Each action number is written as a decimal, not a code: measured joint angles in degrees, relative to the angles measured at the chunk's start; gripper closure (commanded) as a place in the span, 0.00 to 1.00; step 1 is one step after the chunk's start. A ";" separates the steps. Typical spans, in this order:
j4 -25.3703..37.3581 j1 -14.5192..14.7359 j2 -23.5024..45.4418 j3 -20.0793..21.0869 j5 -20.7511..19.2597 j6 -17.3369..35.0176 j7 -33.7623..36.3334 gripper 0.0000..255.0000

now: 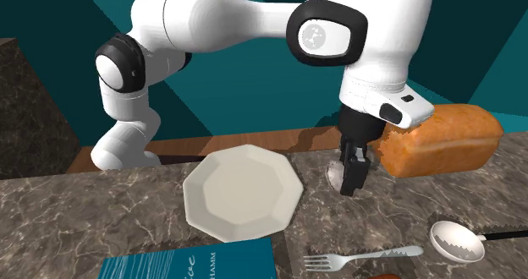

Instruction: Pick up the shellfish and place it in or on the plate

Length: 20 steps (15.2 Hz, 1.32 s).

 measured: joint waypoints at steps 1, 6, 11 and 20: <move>-3.77 0.52 -2.78 -0.05 -0.70 1.04 0.34 1.00; -22.51 2.27 -17.29 0.24 -4.55 5.58 2.29 1.00; -35.45 2.36 -29.38 0.92 -7.54 6.62 3.70 1.00; -49.87 1.61 -40.32 1.51 -10.04 10.13 5.20 1.00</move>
